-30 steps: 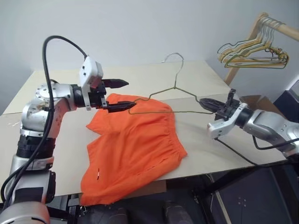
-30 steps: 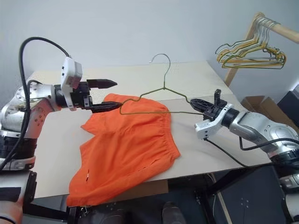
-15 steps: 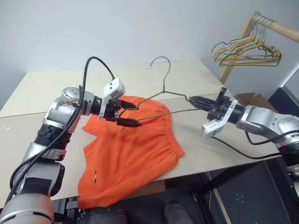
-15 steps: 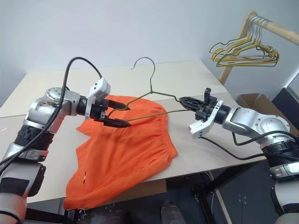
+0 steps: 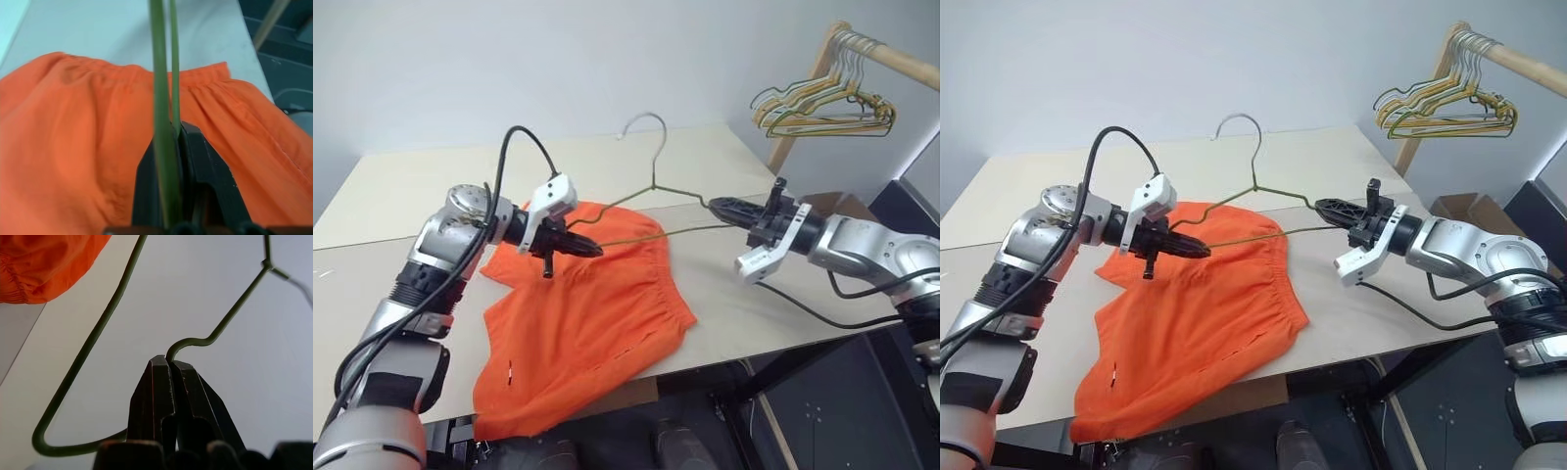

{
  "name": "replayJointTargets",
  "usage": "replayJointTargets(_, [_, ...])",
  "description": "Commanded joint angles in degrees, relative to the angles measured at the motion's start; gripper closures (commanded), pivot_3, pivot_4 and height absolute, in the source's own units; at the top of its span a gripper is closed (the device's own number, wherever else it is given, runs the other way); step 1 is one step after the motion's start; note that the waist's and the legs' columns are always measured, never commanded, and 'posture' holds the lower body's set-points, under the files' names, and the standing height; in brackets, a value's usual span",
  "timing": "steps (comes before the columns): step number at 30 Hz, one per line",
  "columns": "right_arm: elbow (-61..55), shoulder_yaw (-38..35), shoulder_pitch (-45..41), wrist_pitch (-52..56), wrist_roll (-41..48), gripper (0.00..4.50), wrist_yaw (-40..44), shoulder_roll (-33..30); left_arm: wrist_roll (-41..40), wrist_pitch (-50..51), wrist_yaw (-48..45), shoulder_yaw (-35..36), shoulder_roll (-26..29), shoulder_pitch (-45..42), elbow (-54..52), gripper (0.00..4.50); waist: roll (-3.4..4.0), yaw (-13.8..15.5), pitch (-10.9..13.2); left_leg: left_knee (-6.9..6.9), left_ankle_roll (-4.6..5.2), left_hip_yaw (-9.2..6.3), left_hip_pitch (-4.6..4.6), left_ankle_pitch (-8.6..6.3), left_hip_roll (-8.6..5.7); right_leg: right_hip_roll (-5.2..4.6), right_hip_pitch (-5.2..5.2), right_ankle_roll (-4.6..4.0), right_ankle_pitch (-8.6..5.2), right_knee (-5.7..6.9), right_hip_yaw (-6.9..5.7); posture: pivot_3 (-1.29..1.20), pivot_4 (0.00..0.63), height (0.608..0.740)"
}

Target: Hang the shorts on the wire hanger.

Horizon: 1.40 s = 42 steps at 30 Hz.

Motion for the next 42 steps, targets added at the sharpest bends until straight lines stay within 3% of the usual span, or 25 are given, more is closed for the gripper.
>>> replayJointTargets(1, [-0.1, -1.8, -1.0, -1.7, 5.2, 3.93, 2.9, -0.4, -0.1, -0.4, 0.6, 2.3, -0.3, -1.0, -0.5, 4.5, 0.0, 0.0, 0.0, 0.0, 0.0, 0.0, 0.0, 0.0, 0.0, 0.0, 0.0, 0.0, 0.0, 0.0, 0.0, -0.14, 0.0, 0.74])
replayJointTargets(5, [0.2, -1.7, -0.2, -5.6, 13.8, 2.68, 9.0, -1.7, -0.5, 0.2, 1.6, 3.6, -0.1, -0.7, -0.6, 4.5, 0.0, 0.0, 0.0, 0.01, 0.0, -0.01, 0.01, 0.0, -0.01, -0.01, 0.02, 0.0, 0.0, 0.0, -0.01, -0.13, 0.001, 0.74])
replayJointTargets(8, [-0.8, -1.1, 1.0, -6.3, 25.9, 1.59, 17.6, -3.1, 0.9, -1.7, 2.2, 3.6, 0.6, 0.1, -1.0, 4.5, 0.0, 0.0, 0.0, 0.01, 0.0, -0.03, 0.03, 0.0, -0.01, -0.02, 0.06, 0.0, 0.0, 0.0, -0.02, -0.13, 0.003, 0.74])
replayJointTargets(12, [-5.7, -0.7, 4.1, 4.8, 47.4, 0.17, 36.0, -4.8, 5.6, -12.1, 1.4, 1.3, 3.0, 3.3, -3.8, 4.5, -0.01, 0.0, 0.0, 0.0, 0.01, -0.03, 0.16, -0.01, 0.0, -0.03, 0.19, 0.01, 0.0, 0.0, -0.01, -0.12, 0.006, 0.74])
replayJointTargets(13, [-9.0, -1.0, 5.0, 11.2, 53.4, 0.02, 41.7, -5.6, 5.9, -12.6, 1.2, 1.2, 3.1, 3.8, -4.5, 4.5, 0.0, 0.0, 0.0, 0.0, 0.02, -0.03, 0.21, -0.01, 0.02, -0.02, 0.25, 0.0, 0.0, -0.01, -0.01, -0.11, 0.006, 0.74])
replayJointTargets(16, [-19.7, -2.2, 4.8, 39.5, 71.2, 0.02, 55.5, -7.2, 5.9, -13.1, 0.9, 1.8, 2.8, 4.2, -5.6, 4.5, 0.0, 0.3, 0.0, 0.07, 0.04, -0.08, 0.22, -0.02, 0.02, -0.02, 0.28, 0.0, 0.0, 0.05, -0.05, -0.11, 0.005, 0.74])
replayJointTargets(19, [-25.5, -1.0, 0.1, 60.5, 76.5, 0.02, 63.9, -8.2, 6.8, -14.1, 1.1, 1.8, 2.5, 4.1, -5.6, 4.5, 0.1, 0.6, -0.1, 0.19, 0.05, -0.1, 0.23, -0.03, 0.04, -0.02, 0.32, 0.01, 0.0, 0.09, -0.09, -0.09, 0.001, 0.74])
replayJointTargets(24, [-27.7, 6.5, -9.6, 84.8, 69.7, 0.02, 68.5, -4.9, 6.7, -13.8, 1.1, 2.1, 2.1, 3.6, -5.8, 4.5, 0.16, 1.5, -0.1, 0.25, 0.07, -0.08, 0.13, -0.04, 0.06, 0.01, 0.15, 0.03, -0.01, 0.14, -0.13, -0.09, 0.0, 0.74])
replayJointTargets(31, [-23.1, 11.7, -14.2, 92.0, 62.4, 0.02, 72.5, 1.1, 6.1, -13.3, 1.3, 2.6, 2.0, 4.5, -7.3, 4.5, 0.16, 3.2, -0.1, 0.46, 0.06, -0.08, -0.33, -0.04, 0.04, 0.0, -0.22, 0.04, 0.01, 0.22, -0.15, -0.08, 0.0, 0.74])
replayJointTargets(34, [-21.0, 11.2, -14.6, 93.3, 61.5, 0.52, 73.0, 3.3, 6.0, -13.2, 1.3, 2.6, 2.0, 4.7, -7.6, 4.5, 0.16, 3.8, -0.1, 0.77, 0.17, -0.07, -0.48, -0.11, 0.04, 0.01, -0.27, 0.07, 0.03, 0.34, -0.16, -0.08, 0.0, 0.74])
replayJointTargets(42, [-21.4, 9.3, -14.1, 93.5, 60.5, 3.27, 74.7, 4.6, 6.0, -13.7, 0.8, 2.4, 2.0, 4.9, -7.5, 4.5, 0.16, 4.1, -0.1, 0.86, 0.17, -0.06, -0.51, -0.12, 0.03, 0.01, -0.36, 0.09, 0.02, 0.55, -0.15, -0.08, 0.0, 0.74])
